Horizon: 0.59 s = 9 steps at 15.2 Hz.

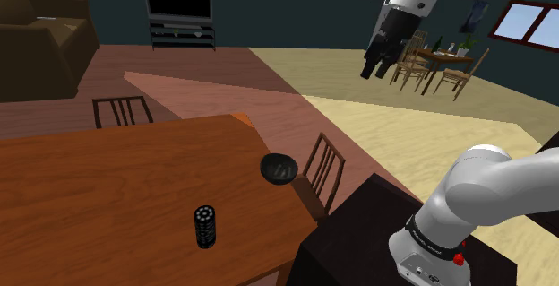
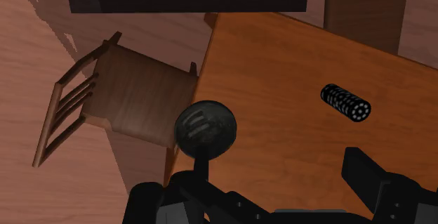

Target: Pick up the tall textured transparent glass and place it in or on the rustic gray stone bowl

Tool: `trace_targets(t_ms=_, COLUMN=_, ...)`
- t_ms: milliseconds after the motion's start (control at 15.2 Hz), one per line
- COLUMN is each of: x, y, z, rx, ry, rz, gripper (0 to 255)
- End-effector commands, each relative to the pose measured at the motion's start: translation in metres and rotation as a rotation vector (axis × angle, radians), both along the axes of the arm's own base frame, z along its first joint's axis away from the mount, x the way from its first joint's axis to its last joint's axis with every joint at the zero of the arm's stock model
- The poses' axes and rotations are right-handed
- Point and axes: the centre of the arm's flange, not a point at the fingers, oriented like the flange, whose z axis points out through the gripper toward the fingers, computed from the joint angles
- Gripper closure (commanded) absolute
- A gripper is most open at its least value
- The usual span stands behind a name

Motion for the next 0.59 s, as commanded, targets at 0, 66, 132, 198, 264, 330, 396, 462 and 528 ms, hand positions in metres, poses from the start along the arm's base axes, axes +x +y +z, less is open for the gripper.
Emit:
trace_targets(t_ms=0, x=0.0, y=0.0, z=0.0, rx=0.0, ry=0.0, rz=0.0, gripper=0)
trace_targets(t_ms=66, x=0.003, y=0.01, z=-0.008, rx=-0.003, ry=0.002, rz=-0.004, gripper=0)
trace_targets(t_ms=132, x=0.007, y=0.02, z=-0.017, rx=-0.005, ry=0.004, rz=-0.009, gripper=0)
trace_targets(t_ms=198, x=0.01, y=0.03, z=-0.025, rx=-0.008, ry=0.006, rz=-0.013, gripper=0)
trace_targets(t_ms=264, x=0.014, y=0.04, z=-0.034, rx=-0.01, ry=0.008, rz=-0.018, gripper=0)
trace_targets(t_ms=330, x=0.017, y=0.05, z=-0.042, rx=-0.013, ry=0.01, rz=-0.022, gripper=0)
trace_targets(t_ms=396, x=0.021, y=0.06, z=-0.051, rx=-0.015, ry=0.012, rz=-0.027, gripper=0)
trace_targets(t_ms=462, x=0.024, y=0.07, z=-0.059, rx=-0.018, ry=0.014, rz=-0.031, gripper=0)
trace_targets(t_ms=528, x=0.028, y=0.079, z=-0.068, rx=-0.02, ry=0.016, rz=-0.036, gripper=0)
